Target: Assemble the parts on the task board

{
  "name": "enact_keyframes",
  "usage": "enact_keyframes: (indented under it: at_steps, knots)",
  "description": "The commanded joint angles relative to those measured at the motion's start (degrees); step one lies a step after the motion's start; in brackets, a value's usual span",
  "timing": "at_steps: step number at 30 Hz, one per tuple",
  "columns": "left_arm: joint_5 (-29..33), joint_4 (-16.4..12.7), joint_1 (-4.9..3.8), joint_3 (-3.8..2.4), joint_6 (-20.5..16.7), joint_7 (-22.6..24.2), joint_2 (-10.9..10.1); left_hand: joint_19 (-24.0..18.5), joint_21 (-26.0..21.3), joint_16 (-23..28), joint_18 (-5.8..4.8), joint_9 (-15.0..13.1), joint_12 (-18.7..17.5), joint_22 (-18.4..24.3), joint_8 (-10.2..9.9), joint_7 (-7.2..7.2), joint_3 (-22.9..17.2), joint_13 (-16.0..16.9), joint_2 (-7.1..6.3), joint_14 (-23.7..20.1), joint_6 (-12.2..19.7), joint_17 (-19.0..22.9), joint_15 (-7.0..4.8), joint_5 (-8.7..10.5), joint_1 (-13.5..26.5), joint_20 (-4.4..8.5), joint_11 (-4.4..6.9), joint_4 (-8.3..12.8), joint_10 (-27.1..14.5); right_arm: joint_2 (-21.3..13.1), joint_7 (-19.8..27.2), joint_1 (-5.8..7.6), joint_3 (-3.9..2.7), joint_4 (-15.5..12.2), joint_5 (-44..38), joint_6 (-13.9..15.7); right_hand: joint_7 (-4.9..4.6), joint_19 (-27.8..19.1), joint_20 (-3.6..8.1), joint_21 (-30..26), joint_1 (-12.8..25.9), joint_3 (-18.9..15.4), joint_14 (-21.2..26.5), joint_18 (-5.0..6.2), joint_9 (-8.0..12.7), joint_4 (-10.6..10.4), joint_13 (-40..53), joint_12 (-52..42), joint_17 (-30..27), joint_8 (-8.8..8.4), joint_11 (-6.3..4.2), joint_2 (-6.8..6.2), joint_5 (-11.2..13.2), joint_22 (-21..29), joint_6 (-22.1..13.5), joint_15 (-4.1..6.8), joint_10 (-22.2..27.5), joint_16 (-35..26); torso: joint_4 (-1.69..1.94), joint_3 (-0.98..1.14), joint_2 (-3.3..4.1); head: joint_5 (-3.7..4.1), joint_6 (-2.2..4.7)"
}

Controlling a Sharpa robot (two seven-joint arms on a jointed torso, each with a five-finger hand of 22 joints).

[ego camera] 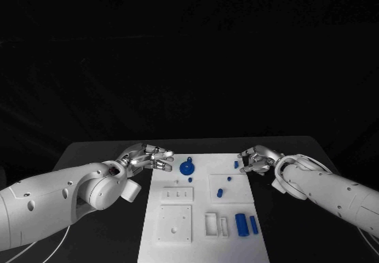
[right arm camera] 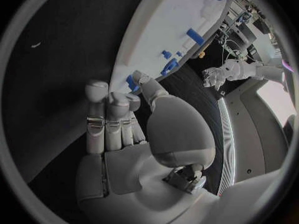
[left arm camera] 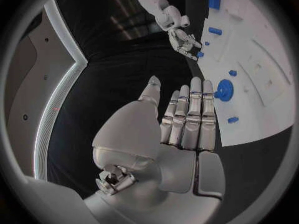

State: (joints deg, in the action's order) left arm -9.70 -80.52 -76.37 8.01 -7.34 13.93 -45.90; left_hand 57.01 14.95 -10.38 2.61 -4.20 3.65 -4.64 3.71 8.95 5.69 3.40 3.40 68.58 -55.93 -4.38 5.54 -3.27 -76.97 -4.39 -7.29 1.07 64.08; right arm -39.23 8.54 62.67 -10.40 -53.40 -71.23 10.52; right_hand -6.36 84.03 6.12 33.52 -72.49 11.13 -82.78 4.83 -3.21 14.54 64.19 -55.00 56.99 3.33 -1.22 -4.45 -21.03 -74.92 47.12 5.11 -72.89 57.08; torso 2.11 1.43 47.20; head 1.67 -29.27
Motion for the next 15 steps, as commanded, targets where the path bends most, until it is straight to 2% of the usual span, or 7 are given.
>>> enact_keyframes:
  at_steps: [1, 5, 11, 15]
  knots:
    - [-0.13, -0.12, 0.03, -0.04, 1.39, 0.12, 0.06, 0.05, -0.34, 0.34, -0.13, -0.04, -0.15, 0.07, -0.06, 0.02, 0.11, 0.08, 0.59, -0.36, 0.33, 0.08, 0.04, 0.08, 0.11, -0.30, -0.14, 0.29, -0.18, 0.35, 0.11, -0.16, -0.01, 0.38, -0.21, 1.57, -0.09, 2.73, -0.25, -0.14, -0.02, -0.46, -0.01, -0.05, 0.05, -0.16, 0.04, -0.05, 0.12, -0.18, 0.44, 0.74, 0.69, -3.68, -0.09, -0.45, 0.04, -0.15, 0.06, -0.04, 0.08, 0.01, -0.09]
    - [-0.15, -0.12, 0.05, -0.04, 1.44, 0.12, 0.05, 0.05, -0.34, 0.34, -0.12, -0.04, -0.14, 0.07, -0.07, 0.07, 0.11, 0.08, 0.61, -0.34, 0.41, 0.07, 0.04, 0.07, 0.07, -0.31, -0.17, 0.30, -0.28, 0.71, -0.27, -0.29, -0.01, 0.73, 0.43, 2.53, 0.00, 2.79, -0.32, 0.15, 0.51, -1.30, -0.08, 0.00, -0.01, -0.88, 0.28, -0.46, 0.36, -0.11, 0.42, 1.29, 1.32, -3.73, 1.11, -0.47, -0.15, 0.10, -0.03, -0.07, 0.06, -0.04, -0.22]
    - [-0.19, -0.05, 0.16, -0.04, 1.55, 0.12, 0.19, 0.05, -0.34, 0.34, -0.12, -0.04, -0.14, 0.07, -0.07, 0.07, 0.11, 0.08, 0.61, -0.34, 0.41, 0.07, 0.04, 0.07, 0.07, -0.31, -0.17, 0.30, -0.28, 1.04, -0.67, -0.34, -0.01, 0.83, 0.64, 2.58, 0.15, 2.81, -0.36, 0.38, 0.92, -1.57, -0.09, -0.01, -0.27, -1.01, 0.52, -0.83, 0.58, 0.13, 0.55, 1.99, 2.50, -3.74, 7.28, -0.54, -0.25, 0.30, -0.01, -0.18, 0.01, 0.02, -0.47]
    - [-0.20, 0.00, 0.23, -0.04, 1.58, 0.11, 0.25, 0.05, -0.34, 0.34, -0.12, -0.04, -0.14, 0.07, -0.07, 0.07, 0.11, 0.08, 0.61, -0.34, 0.41, 0.07, 0.04, 0.07, 0.07, -0.31, -0.17, 0.30, -0.28, 1.35, -0.88, -0.38, -0.01, 1.02, 0.60, 2.46, 0.24, 2.81, -0.37, 0.44, 1.07, -1.44, -0.11, -0.02, -0.34, -0.92, 0.57, -0.93, 0.64, 0.20, 0.54, 2.13, 2.77, -3.75, 8.84, -0.53, -0.28, 0.37, 0.03, -0.10, 0.00, 0.07, -0.54]
